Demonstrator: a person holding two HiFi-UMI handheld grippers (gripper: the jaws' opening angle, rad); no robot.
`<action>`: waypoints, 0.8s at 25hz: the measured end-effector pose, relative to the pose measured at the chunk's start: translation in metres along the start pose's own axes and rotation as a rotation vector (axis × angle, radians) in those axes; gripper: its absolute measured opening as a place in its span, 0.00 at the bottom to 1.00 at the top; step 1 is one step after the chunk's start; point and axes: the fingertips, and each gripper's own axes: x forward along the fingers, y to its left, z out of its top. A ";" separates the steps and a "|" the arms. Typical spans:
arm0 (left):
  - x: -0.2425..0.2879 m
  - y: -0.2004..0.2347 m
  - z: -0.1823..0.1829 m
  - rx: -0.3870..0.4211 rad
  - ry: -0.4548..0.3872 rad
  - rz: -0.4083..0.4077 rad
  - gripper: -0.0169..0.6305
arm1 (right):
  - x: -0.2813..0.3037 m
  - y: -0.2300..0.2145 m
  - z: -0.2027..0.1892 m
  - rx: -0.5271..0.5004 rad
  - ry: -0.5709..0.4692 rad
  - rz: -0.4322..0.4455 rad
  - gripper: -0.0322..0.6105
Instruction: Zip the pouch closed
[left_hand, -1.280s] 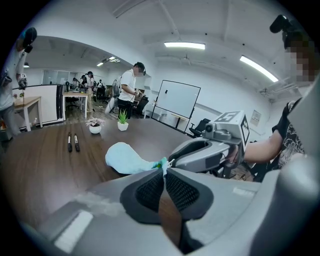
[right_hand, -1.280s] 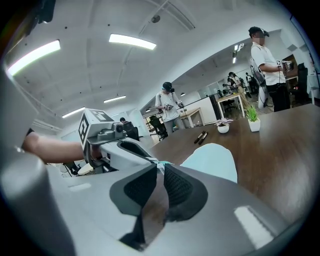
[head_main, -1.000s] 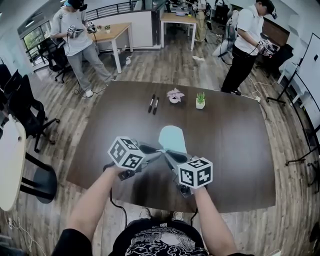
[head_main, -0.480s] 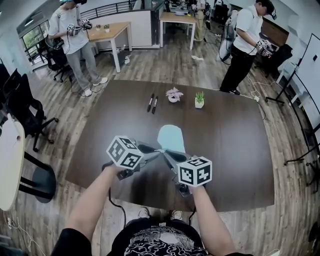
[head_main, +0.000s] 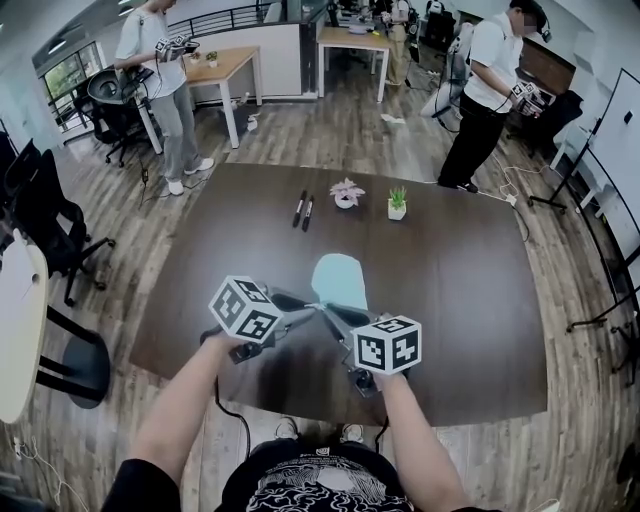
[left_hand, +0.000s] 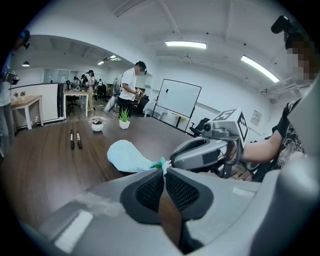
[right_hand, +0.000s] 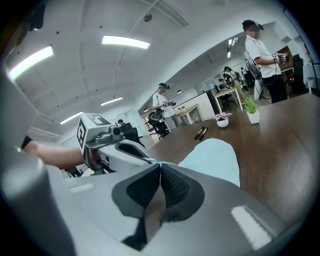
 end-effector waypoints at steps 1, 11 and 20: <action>0.000 0.000 0.000 0.001 0.002 -0.002 0.06 | 0.000 0.000 0.000 0.002 0.001 0.003 0.06; -0.003 0.008 -0.005 0.006 0.017 0.028 0.06 | 0.001 -0.009 -0.002 0.032 0.008 -0.009 0.06; -0.003 0.018 -0.009 -0.048 -0.006 0.074 0.06 | 0.004 -0.013 -0.004 0.044 -0.001 -0.047 0.06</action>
